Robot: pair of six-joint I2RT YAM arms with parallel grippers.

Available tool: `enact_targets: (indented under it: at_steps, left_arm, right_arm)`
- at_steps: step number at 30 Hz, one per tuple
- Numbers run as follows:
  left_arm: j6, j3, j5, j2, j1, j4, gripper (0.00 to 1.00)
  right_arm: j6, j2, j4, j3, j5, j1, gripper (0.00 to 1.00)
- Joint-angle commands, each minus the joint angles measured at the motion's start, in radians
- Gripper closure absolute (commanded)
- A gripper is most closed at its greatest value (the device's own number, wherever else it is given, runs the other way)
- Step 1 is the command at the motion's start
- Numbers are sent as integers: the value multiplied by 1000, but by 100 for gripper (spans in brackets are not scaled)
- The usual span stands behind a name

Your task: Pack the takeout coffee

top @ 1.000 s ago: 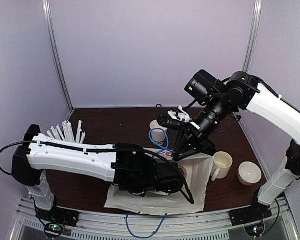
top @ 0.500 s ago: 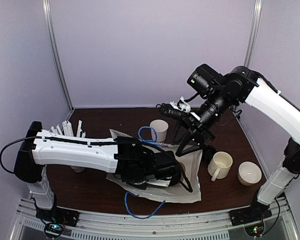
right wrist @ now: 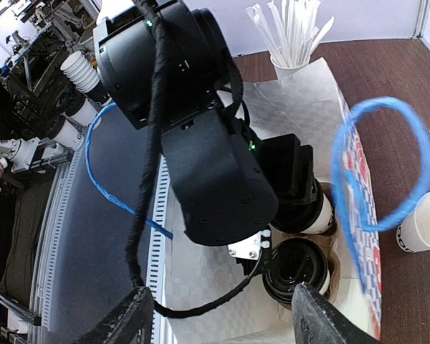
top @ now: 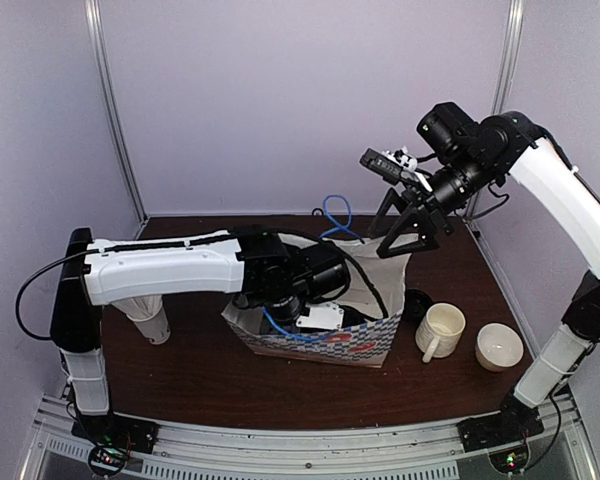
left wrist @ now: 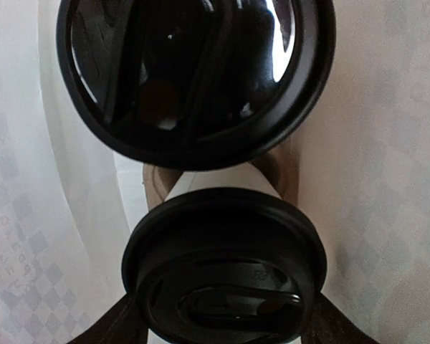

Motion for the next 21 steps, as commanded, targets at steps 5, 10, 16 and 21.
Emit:
enact_targets:
  at_steps: [5, 10, 16, 21]
  left_arm:
    - [-53, 165, 286, 118, 118, -107, 41]
    - [-55, 273, 371, 203, 166, -145, 41]
    - [-60, 367, 416, 281, 210, -192, 41]
    - [-54, 439, 475, 341, 226, -209, 42]
  right_arm:
    - [-71, -19, -65, -47, -97, -56, 30]
    - [-125, -8, -122, -65, -127, -72, 31]
    - [-175, -11, -154, -96, -149, -85, 31]
    - [-196, -11, -161, -132, -171, -88, 31]
